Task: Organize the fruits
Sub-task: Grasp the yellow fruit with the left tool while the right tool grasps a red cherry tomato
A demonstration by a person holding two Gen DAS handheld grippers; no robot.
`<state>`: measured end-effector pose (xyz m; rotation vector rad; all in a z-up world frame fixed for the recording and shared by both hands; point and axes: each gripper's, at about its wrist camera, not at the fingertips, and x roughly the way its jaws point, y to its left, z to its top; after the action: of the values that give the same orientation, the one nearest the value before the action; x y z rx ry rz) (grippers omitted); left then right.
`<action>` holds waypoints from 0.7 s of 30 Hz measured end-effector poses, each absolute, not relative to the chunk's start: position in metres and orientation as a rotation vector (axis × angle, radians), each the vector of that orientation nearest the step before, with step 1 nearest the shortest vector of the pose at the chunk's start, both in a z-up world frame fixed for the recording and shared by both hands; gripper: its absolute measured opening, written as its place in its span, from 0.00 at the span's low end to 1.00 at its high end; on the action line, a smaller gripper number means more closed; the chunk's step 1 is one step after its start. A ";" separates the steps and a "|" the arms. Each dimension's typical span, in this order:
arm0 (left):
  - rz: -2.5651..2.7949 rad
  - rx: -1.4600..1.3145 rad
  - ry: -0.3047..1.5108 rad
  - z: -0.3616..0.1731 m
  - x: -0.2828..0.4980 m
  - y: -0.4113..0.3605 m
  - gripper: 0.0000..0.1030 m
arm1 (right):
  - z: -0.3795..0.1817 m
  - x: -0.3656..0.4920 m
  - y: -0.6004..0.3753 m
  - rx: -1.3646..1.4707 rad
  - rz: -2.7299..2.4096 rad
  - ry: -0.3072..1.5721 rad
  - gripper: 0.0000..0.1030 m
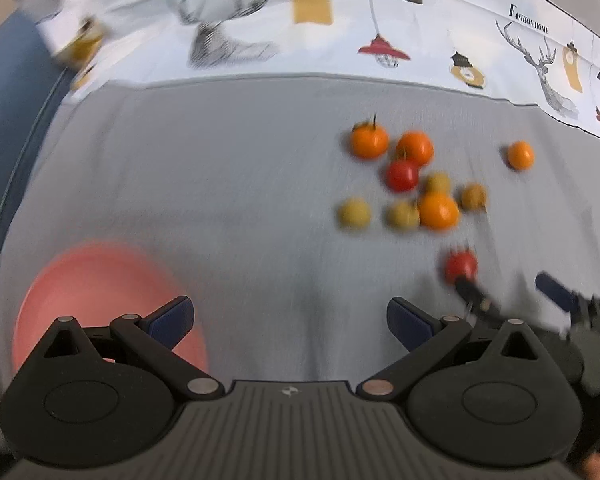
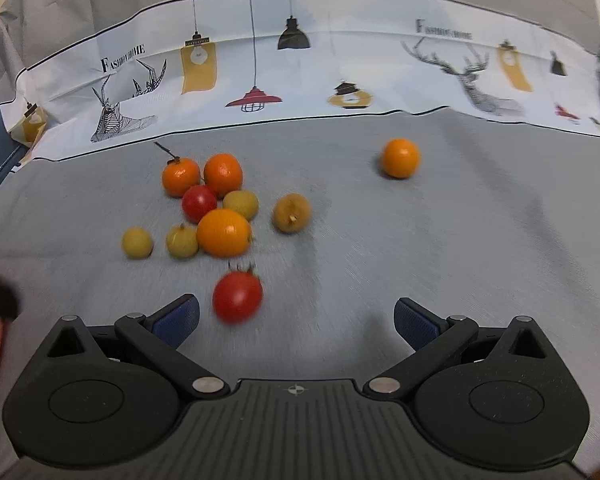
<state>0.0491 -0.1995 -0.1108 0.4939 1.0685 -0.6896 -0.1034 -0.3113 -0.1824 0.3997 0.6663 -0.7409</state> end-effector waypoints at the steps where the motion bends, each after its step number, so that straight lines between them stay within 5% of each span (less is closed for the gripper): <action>1: -0.701 0.500 1.059 -0.118 0.057 -0.213 1.00 | -0.189 -0.098 -0.316 0.398 -0.735 0.677 0.99; 10: -0.711 0.538 1.187 -0.183 0.102 -0.274 1.00 | -0.209 -0.084 -0.311 0.280 -0.775 0.649 0.99; 18: -0.716 0.582 1.166 -0.190 0.101 -0.284 0.98 | -0.210 -0.081 -0.306 0.268 -0.801 0.619 0.99; 20: -0.723 0.580 1.157 -0.186 0.099 -0.284 0.82 | -0.209 -0.082 -0.307 0.276 -0.788 0.630 0.99; 21: -0.734 0.576 1.138 -0.180 0.095 -0.283 0.58 | -0.208 -0.083 -0.306 0.275 -0.779 0.631 0.99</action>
<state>0.0948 -0.2830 -0.1799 0.5756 1.1380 -0.7338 -0.0832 -0.3058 -0.2084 0.2748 0.6309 -0.7792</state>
